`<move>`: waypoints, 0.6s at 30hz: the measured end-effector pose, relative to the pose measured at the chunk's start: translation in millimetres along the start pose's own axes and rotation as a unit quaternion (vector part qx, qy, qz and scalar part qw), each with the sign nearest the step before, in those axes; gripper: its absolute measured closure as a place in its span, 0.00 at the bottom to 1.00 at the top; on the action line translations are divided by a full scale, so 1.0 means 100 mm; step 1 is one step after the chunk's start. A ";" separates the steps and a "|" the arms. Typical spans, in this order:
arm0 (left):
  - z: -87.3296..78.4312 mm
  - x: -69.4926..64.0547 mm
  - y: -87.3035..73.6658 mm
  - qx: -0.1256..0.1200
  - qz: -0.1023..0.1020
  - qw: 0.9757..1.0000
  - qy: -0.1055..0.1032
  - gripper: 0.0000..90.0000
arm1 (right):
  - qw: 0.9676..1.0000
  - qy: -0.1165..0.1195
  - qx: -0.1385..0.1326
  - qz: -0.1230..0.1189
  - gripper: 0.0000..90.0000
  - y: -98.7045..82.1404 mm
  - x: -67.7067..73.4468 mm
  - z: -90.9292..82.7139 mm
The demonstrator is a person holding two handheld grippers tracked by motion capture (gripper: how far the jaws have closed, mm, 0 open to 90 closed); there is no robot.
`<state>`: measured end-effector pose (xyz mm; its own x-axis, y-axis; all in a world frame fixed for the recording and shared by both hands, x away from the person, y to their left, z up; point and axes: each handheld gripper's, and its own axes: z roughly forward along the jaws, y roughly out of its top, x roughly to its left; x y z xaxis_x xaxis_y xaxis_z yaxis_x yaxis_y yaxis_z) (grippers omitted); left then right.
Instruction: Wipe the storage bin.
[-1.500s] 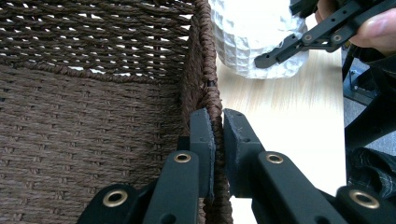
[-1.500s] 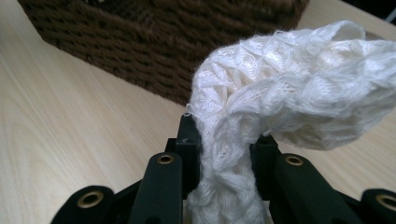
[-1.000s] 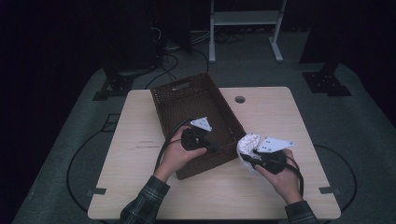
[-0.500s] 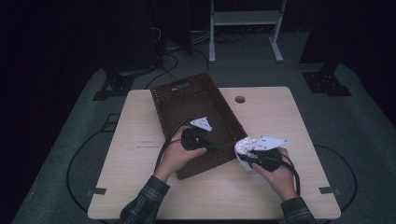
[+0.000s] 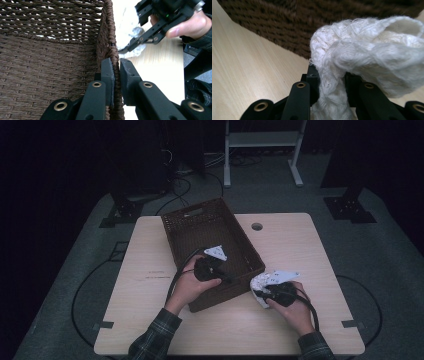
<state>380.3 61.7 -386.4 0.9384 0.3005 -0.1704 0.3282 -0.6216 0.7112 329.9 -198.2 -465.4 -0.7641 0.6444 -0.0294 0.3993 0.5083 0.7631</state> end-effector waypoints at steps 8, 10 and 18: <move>0.01 0.00 0.00 0.002 -0.001 1.000 0.000 0.89 | 1.000 0.011 0.022 0.013 0.80 -0.06 -0.01 0.12; 0.01 0.00 0.00 0.002 -0.001 1.000 0.000 0.89 | 0.999 0.014 0.022 0.019 0.80 -0.08 -0.01 0.13; 0.00 0.00 0.00 0.002 0.001 1.000 0.001 0.89 | 1.000 0.008 0.021 0.003 0.80 -0.04 0.02 0.09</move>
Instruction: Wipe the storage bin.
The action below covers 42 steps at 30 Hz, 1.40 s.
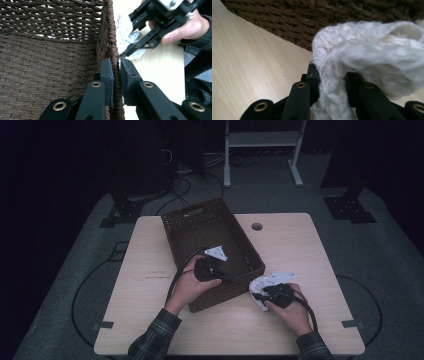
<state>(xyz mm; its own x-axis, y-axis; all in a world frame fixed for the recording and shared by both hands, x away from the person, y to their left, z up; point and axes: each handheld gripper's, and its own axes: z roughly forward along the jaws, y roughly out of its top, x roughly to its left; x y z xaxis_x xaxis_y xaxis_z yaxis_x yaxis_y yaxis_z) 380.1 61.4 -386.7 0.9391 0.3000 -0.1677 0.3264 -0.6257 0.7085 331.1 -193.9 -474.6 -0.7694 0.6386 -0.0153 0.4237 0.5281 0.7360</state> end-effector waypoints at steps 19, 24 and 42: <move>0.00 -0.01 0.00 0.000 -0.001 1.000 0.000 0.89 | 0.996 0.001 -0.086 -0.011 0.80 0.26 0.13 -0.42; 0.00 0.00 0.00 0.000 -0.001 1.000 -0.001 0.89 | 0.995 0.001 -0.094 -0.018 0.80 0.31 0.17 -0.45; 0.00 0.00 0.00 0.000 0.001 1.000 0.000 0.89 | 0.998 0.013 -0.056 -0.019 0.80 0.23 0.13 -0.17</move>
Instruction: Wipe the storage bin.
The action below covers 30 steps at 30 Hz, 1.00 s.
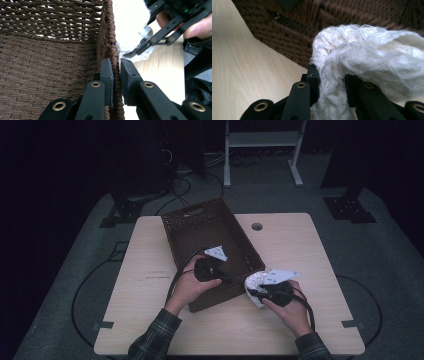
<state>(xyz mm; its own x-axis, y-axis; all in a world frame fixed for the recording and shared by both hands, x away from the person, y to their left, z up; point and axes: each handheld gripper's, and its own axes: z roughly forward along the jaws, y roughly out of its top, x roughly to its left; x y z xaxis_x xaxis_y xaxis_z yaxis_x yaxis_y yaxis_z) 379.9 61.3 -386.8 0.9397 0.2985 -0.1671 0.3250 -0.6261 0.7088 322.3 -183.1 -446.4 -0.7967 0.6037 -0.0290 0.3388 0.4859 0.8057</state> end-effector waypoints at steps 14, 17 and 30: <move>0.00 0.00 0.00 0.000 0.000 1.000 0.000 0.89 | 0.997 -0.001 0.078 -0.012 0.80 -0.16 0.00 0.25; 0.00 0.00 0.00 0.000 0.000 1.000 0.000 0.89 | 0.997 -0.001 0.079 -0.013 0.80 -0.16 0.01 0.27; 0.00 0.00 0.00 -0.001 0.000 1.000 0.000 0.89 | 1.000 0.007 0.025 -0.013 0.80 -0.07 0.08 0.08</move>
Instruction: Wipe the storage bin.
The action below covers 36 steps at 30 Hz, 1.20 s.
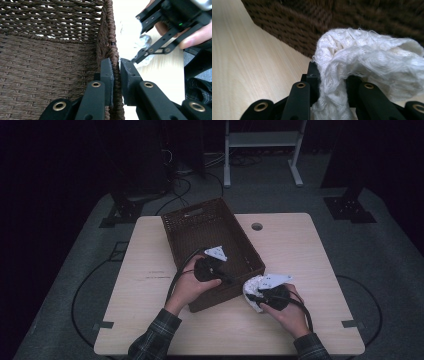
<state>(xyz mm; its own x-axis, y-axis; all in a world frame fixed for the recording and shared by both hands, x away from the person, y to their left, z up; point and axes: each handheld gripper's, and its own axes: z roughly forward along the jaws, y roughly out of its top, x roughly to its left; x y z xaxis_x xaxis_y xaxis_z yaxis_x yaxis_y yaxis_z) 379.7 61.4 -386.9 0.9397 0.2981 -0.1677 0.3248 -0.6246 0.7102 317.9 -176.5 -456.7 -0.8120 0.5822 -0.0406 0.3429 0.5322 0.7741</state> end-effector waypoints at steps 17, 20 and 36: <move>0.00 0.00 0.00 0.004 0.001 1.000 -0.001 0.89 | 0.998 0.009 -0.062 -0.017 0.80 0.24 0.14 -0.20; 0.00 0.01 0.00 0.005 0.002 1.000 -0.001 0.89 | 0.998 0.013 -0.059 -0.014 0.80 0.22 0.12 -0.17; 0.00 0.01 0.00 0.002 0.004 1.000 -0.002 0.89 | 1.000 0.027 -0.002 -0.010 0.80 0.09 0.11 0.12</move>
<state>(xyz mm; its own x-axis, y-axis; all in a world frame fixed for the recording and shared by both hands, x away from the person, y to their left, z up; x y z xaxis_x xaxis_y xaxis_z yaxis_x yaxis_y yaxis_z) 380.7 61.4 -387.0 0.9425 0.2909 -0.1643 0.3179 -0.6295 0.7090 317.1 -158.2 -457.7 -0.8430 0.5376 -0.0212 0.3255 0.5410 0.7755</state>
